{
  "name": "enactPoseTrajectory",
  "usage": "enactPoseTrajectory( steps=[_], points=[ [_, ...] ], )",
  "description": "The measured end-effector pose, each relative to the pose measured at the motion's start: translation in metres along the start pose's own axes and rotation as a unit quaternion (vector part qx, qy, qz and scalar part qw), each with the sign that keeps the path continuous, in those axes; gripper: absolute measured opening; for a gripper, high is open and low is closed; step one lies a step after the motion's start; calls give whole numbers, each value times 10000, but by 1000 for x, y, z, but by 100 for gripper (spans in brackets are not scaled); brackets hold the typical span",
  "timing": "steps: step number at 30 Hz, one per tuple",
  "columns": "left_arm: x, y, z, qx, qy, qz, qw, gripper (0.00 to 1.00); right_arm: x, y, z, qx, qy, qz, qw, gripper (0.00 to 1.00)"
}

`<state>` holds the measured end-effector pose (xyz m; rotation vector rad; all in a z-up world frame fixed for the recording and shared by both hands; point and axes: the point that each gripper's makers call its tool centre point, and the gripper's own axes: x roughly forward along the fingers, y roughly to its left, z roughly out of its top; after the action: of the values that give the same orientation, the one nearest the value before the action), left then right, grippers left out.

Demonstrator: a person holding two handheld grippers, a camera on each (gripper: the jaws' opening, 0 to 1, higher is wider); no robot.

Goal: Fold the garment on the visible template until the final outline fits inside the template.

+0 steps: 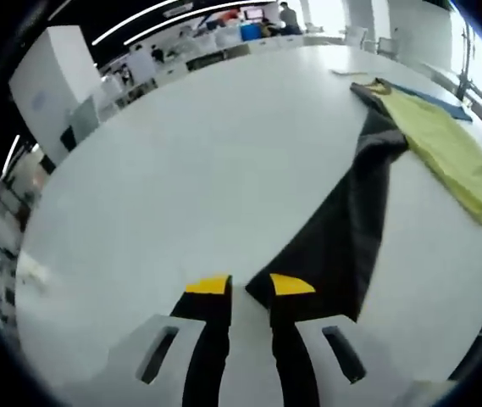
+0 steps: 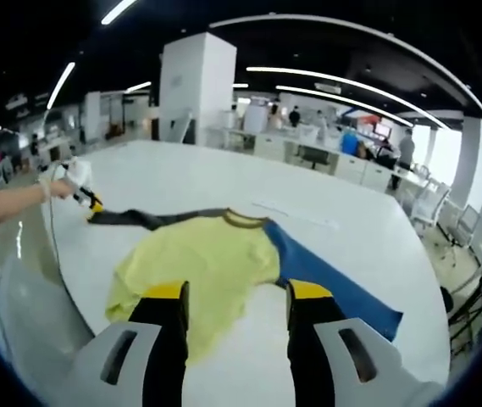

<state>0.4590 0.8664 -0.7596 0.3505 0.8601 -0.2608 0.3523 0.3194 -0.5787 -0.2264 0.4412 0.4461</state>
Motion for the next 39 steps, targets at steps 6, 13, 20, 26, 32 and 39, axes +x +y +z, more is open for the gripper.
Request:
enactPoseTrajectory(
  steps=[6, 13, 20, 26, 32, 39],
  points=[
    [0, -4, 1, -173, -6, -123, 9998, 8, -2, 0, 10, 81, -183, 32, 9998, 49],
    [1, -11, 0, -628, 9, -416, 9972, 0, -7, -8, 7, 161, -148, -80, 9997, 50],
    [1, -4, 0, -353, 74, -208, 9991, 6, -8, -7, 7, 174, -158, -85, 9997, 49],
    [3, -4, -2, -886, -69, -468, 9949, 3, -7, -6, 3, 108, -82, -108, 9998, 49],
    [4, -3, -2, -1075, -201, -559, 9924, 3, -8, -4, 2, 161, -105, -79, 9998, 48],
    [4, -3, -2, -1067, -169, -516, 9928, 5, -10, -3, 2, 209, -125, -85, 9997, 48]
  ],
)
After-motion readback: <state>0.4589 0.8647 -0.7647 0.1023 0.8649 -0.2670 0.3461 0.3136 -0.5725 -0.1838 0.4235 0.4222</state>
